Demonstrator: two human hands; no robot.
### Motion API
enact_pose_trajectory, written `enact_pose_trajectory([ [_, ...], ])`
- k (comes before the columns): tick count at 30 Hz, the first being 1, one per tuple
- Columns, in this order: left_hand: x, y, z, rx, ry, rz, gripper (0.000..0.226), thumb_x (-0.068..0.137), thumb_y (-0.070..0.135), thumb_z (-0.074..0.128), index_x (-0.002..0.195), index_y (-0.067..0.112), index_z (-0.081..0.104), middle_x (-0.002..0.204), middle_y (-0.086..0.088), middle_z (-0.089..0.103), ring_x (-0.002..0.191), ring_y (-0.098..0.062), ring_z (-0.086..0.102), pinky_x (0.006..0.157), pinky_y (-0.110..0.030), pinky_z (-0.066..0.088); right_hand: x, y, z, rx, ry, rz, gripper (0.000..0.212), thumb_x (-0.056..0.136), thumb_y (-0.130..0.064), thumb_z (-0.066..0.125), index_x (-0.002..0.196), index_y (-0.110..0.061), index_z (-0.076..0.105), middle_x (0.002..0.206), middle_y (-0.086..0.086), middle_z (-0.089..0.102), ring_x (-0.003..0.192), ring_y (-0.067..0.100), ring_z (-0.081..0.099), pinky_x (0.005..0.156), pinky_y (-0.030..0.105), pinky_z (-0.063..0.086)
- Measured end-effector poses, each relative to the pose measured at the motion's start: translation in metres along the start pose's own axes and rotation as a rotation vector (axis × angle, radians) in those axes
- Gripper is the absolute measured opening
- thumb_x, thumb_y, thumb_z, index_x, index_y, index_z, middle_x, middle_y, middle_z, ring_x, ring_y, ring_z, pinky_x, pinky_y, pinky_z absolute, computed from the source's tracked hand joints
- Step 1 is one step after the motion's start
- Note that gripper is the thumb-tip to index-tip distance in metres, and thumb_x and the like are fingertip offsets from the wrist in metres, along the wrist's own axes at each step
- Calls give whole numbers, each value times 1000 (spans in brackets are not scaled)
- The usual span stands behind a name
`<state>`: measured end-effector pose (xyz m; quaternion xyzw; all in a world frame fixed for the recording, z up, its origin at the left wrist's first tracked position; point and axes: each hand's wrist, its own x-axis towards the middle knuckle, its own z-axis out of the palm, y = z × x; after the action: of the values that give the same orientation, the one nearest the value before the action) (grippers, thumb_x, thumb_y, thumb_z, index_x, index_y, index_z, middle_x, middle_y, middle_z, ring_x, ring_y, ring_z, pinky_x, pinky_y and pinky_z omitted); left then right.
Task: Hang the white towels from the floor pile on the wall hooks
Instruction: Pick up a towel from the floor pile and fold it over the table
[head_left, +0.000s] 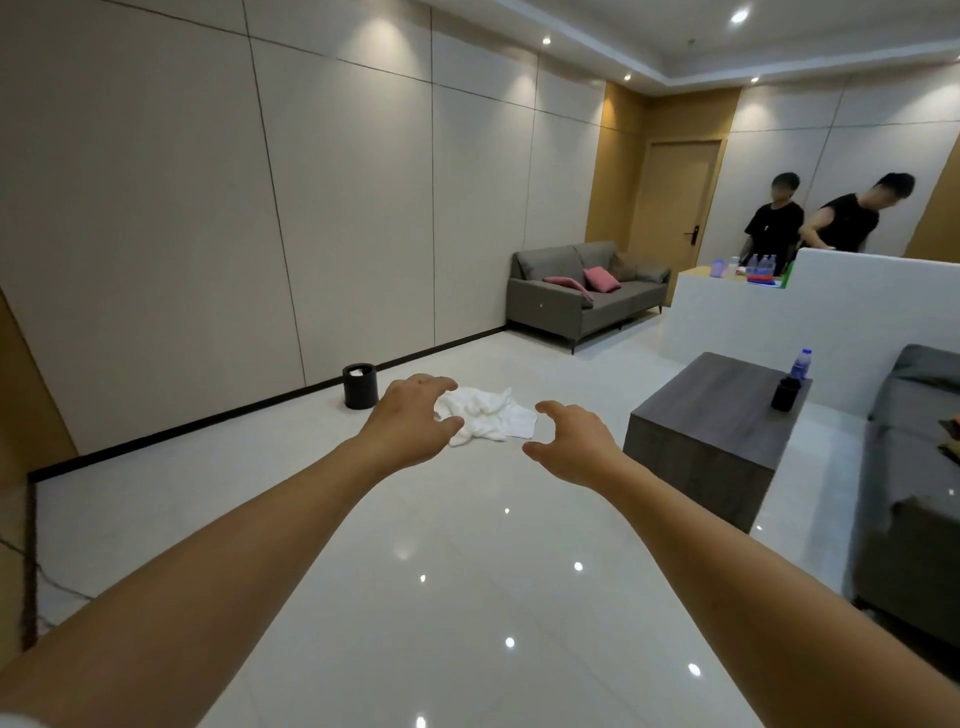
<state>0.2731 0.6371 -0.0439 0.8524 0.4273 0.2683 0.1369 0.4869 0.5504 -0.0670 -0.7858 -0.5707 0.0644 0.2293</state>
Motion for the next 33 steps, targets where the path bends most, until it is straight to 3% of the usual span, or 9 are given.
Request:
enact_pose_trajectory([
  [5,85,-20,37,17,-22,-50,52,89,42,60,138,30,48,146,4,44,133,-18,39,95,-25,30,93,28,8,7,-18,-9,65,87,-41,63,145,-23,40,140,6,52,128,27,46,95,32,41],
  [10,160,-51,76,10,-72,-85,54,89,42,61,139,29,47,147,2,43,134,-19,38,102,-30,34,173,47,36,11,-84,10,64,86,-42,63,144,-23,41,135,6,52,122,26,49,85,31,42],
  [16,268,-113,116,-9,-110,-77,55,88,44,60,139,32,46,148,5,42,135,-18,36,101,-31,34,287,54,71,-4,-86,18,66,87,-41,63,145,-22,40,140,6,52,128,28,46,97,34,41],
  [21,377,-174,135,-18,-145,-76,56,87,44,61,140,32,46,148,6,42,136,-17,35,104,-33,37,396,48,97,-17,-98,41,64,88,-39,61,145,-20,41,141,7,52,129,28,46,99,34,40],
  [26,488,-225,137,-25,-135,-53,52,86,45,61,136,32,50,143,4,47,131,-17,41,96,-28,36,504,36,112,12,-70,90,65,86,-36,63,145,-20,42,139,7,53,126,25,49,95,33,42],
  [33,582,-291,177,-14,-221,-75,55,87,45,60,139,31,47,145,3,45,133,-18,40,96,-28,36,612,46,163,29,-149,140,65,87,-37,63,145,-18,42,140,7,53,129,25,48,100,33,41],
])
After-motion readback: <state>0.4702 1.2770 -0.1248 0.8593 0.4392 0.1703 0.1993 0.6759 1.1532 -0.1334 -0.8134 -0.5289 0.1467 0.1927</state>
